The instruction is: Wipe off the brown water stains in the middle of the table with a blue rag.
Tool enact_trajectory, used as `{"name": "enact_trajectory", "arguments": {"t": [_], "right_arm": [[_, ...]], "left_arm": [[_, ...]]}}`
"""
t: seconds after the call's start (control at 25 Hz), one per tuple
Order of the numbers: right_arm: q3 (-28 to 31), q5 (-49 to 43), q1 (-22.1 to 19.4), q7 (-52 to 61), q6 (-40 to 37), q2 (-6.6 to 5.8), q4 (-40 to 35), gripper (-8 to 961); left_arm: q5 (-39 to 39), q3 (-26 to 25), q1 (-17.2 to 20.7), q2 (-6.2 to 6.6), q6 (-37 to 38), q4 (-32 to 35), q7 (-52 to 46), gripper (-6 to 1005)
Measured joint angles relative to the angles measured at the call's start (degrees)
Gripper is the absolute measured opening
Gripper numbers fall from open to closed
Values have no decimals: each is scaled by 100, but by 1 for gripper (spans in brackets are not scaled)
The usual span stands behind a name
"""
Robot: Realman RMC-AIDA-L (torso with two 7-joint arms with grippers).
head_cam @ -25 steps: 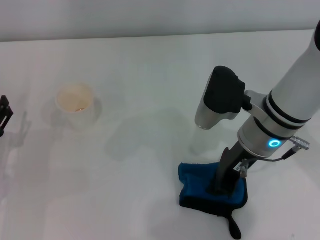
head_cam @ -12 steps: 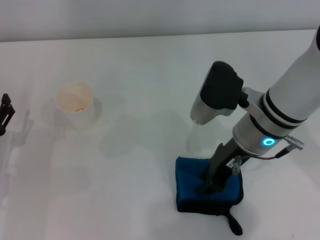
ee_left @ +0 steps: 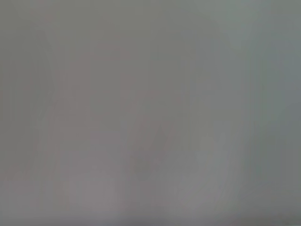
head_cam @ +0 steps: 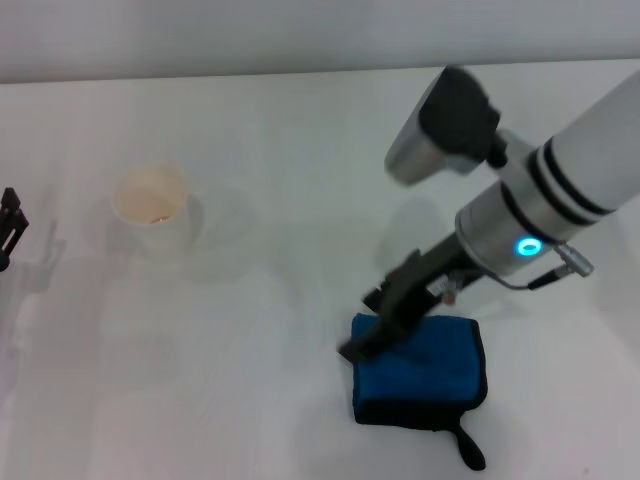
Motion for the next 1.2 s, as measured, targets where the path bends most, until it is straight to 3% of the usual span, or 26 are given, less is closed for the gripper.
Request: {"name": "enact_trajectory", "arguments": {"t": [0.16,0.36,0.6,0.88,1.0,1.2], "right_arm": [[883,1452,-234,-1018,-322,1,461,811],[1892,4288,-356,-3454,-530,-20,2268,834],[3159,5776,-600,-6496,-1223,18,4038,846],[3286,8188,-648,-10354,-2020,50,5874,844],[3322,8947,-634,-11043,-2077,53,6333,844],[3565,9100,-732,-11093,-2063,29,6417,844]], "left_arm": [[0,0,-6,0,0,-1,-2,893],[15,0,-8,0,0,-3,-4,893],[0,0,-7,0,-16,-10,-5,893],[31,11,-98,-5,-213,-5,-281,892],[35,29,-228,-9,-445,-5,-362,892],[41,27,-275,-5,-523,-8,-457,892]]}}
